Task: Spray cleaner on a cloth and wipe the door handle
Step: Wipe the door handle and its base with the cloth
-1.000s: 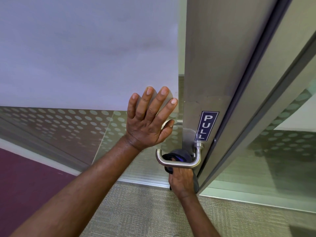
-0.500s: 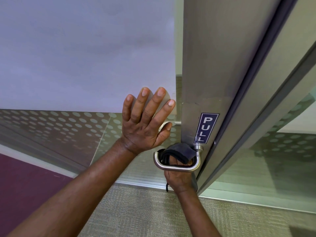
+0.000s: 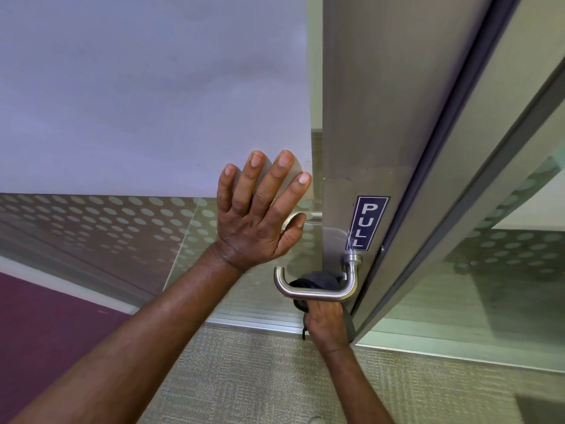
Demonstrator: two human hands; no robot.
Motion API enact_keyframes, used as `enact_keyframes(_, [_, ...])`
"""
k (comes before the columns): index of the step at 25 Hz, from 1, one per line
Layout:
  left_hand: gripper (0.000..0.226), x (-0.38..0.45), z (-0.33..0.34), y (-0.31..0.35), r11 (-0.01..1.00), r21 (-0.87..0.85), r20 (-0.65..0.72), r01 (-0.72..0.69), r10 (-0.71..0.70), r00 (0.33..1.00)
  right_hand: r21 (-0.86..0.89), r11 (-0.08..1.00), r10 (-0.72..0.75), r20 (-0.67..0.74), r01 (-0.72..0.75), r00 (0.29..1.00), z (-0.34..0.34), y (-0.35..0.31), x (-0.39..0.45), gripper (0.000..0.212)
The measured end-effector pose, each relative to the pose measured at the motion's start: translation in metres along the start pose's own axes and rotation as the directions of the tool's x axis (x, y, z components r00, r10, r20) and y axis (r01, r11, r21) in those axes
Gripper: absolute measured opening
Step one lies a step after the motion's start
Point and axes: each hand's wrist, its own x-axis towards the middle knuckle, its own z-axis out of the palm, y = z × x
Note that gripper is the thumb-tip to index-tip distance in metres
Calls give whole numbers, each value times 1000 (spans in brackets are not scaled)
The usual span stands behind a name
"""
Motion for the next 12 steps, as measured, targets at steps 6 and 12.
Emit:
enact_keyframes(6, [56,-2,1,0,1000,-6,13,8,-8,1000,-67,998,1,35,1,999,-12,20,-22,41])
enact_keyframes(12, [56,-1,-2,4,1000,-16,16,19,-19,1000,-96,984,166,150,-153,975,-20,23,-43,76])
